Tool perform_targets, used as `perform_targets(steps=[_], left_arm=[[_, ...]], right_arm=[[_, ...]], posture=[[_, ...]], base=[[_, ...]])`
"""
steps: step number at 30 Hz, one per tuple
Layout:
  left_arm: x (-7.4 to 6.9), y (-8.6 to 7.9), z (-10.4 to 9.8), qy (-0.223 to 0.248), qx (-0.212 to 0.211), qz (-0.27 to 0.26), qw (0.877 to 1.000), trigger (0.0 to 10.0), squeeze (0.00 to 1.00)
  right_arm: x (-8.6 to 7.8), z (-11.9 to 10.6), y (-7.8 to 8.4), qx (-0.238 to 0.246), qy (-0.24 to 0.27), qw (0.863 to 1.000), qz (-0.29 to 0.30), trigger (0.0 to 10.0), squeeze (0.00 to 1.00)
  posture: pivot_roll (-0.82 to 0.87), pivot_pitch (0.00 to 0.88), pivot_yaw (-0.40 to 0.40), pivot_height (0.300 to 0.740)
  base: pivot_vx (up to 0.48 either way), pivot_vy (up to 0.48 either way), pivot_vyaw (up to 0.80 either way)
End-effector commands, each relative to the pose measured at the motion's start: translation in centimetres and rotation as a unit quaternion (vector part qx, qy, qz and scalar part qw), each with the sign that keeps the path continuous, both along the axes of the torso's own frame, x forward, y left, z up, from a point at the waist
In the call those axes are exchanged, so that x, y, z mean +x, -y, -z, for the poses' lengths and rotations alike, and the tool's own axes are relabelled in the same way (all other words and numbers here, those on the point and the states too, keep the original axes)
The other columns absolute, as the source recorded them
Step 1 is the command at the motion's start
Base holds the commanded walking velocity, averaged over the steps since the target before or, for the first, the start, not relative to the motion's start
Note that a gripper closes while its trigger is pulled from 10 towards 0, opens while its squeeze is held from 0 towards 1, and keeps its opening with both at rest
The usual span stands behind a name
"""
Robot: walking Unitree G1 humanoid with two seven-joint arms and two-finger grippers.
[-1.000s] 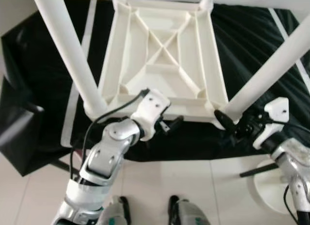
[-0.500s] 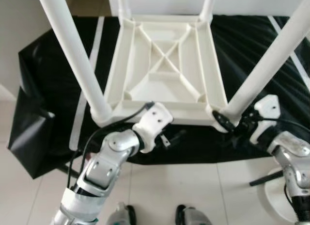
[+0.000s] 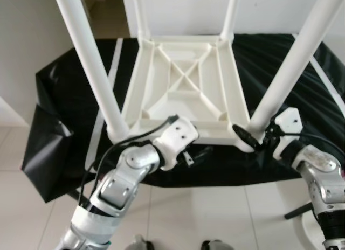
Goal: Building children table
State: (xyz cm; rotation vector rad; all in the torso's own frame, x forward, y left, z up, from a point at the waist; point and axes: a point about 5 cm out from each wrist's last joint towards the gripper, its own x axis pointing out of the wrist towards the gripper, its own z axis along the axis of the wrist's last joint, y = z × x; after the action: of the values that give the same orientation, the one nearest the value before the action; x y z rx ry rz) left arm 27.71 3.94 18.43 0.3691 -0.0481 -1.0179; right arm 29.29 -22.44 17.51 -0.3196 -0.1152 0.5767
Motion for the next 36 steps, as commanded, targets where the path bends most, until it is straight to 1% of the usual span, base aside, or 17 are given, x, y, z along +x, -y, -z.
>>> perform_targets(steps=[1,3,6,10,11,14,16,18,20,24,28,30,31,32,33,34,36], left_arm=[[-0.2,0.3,0.3,-0.005,0.011,0.030,0.999,10.0,0.00],[-0.2,0.6,0.5,-0.005,0.012,0.033,0.999,10.0,0.00],[-0.1,0.6,0.5,-0.005,0.011,0.034,0.999,10.0,0.00],[0.1,0.6,0.6,-0.005,0.013,0.035,0.999,10.0,0.00],[0.3,0.6,0.6,-0.005,0.012,0.032,0.999,10.0,0.00],[0.5,0.6,0.7,-0.005,0.010,0.027,1.000,10.0,0.00],[0.7,0.7,0.7,-0.008,0.004,0.021,1.000,10.0,0.00],[0.7,0.8,0.6,-0.008,0.001,0.019,1.000,10.0,0.00],[0.8,0.8,0.8,-0.008,-0.001,0.015,1.000,10.0,0.00],[0.9,0.8,0.9,-0.007,-0.002,0.010,1.000,10.0,0.00],[1.8,0.6,0.9,-0.019,-0.018,-0.028,0.999,10.0,0.00],[1.8,0.6,0.9,-0.019,-0.018,-0.028,0.999,10.0,0.00],[2.2,0.5,0.9,-0.008,-0.023,-0.047,0.999,10.0,0.00],[2.2,0.5,0.9,-0.008,-0.023,-0.047,0.999,10.0,0.00],[2.4,0.4,0.8,-0.006,-0.030,-0.059,0.998,10.0,0.00],[2.4,0.4,0.8,-0.006,-0.030,-0.059,0.998,10.0,0.00],[3.2,0.0,0.7,-0.014,-0.049,-0.095,0.994,10.0,0.00]], right_arm=[[-0.2,0.5,0.3,-0.002,-0.013,1.000,0.001,0.0,0.00],[-0.7,1.2,1.1,-0.002,-0.021,1.000,0.021,0.0,0.00],[-0.8,1.3,1.4,-0.002,-0.023,0.999,0.029,0.0,0.00],[-0.8,1.7,1.9,0.025,-0.034,0.997,0.066,0.0,0.00],[-0.8,1.8,1.8,0.035,-0.037,0.996,0.079,10.0,0.00],[-0.8,1.9,1.7,0.040,-0.037,0.994,0.090,10.0,0.00],[-0.8,2.3,1.4,0.031,-0.041,0.990,0.133,10.0,0.00],[-0.8,2.5,1.3,0.026,-0.042,0.987,0.150,10.0,0.00],[-0.9,2.9,0.6,0.041,-0.041,0.979,0.193,10.0,0.00],[-1.0,3.1,0.2,0.051,-0.044,0.976,0.206,10.0,0.00],[-1.3,4.2,-2.8,0.109,-0.061,0.946,0.298,10.0,0.00],[-1.3,4.2,-2.8,0.109,-0.061,0.946,0.298,10.0,0.00],[-1.1,4.8,-4.1,0.140,-0.070,0.926,0.344,10.0,0.00],[-1.1,4.8,-4.1,0.140,-0.070,0.926,0.344,10.0,0.00],[-1.0,4.9,-4.7,0.149,-0.070,0.918,0.361,10.0,0.00],[-1.0,4.9,-4.7,0.149,-0.070,0.918,0.361,10.0,0.00],[-0.7,5.3,-6.3,0.198,-0.088,0.888,0.407,10.0,0.00]], posture=[[-0.04,0.046,0.047,0.740],[-0.06,0.039,0.051,0.740],[-0.06,0.039,0.052,0.740],[-0.08,0.039,0.054,0.740],[-0.08,0.039,0.053,0.740],[-0.08,0.039,0.053,0.740],[-0.09,0.045,0.046,0.740],[-0.09,0.045,0.046,0.740],[-0.09,0.045,0.040,0.740],[-0.09,0.045,0.038,0.740],[-0.09,0.039,0.021,0.740],[-0.09,0.039,0.021,0.740],[-0.08,0.033,0.013,0.740],[-0.08,0.033,0.013,0.740],[-0.08,0.031,0.008,0.740],[-0.08,0.031,0.008,0.740],[-0.07,0.027,0.001,0.740]], base=[[0.000,0.000,0.00],[0.000,0.000,0.00],[0.000,0.000,0.00],[0.000,0.000,0.00],[0.000,0.000,0.00],[0.000,0.000,0.00],[0.000,0.000,0.00],[0.000,0.000,0.00],[0.000,0.000,0.00],[0.000,0.000,0.00],[0.000,0.000,0.00],[0.000,0.000,0.00],[0.000,0.000,0.00],[0.000,0.000,0.00],[0.000,0.000,0.00],[0.000,0.000,0.00],[0.000,0.000,0.00]])
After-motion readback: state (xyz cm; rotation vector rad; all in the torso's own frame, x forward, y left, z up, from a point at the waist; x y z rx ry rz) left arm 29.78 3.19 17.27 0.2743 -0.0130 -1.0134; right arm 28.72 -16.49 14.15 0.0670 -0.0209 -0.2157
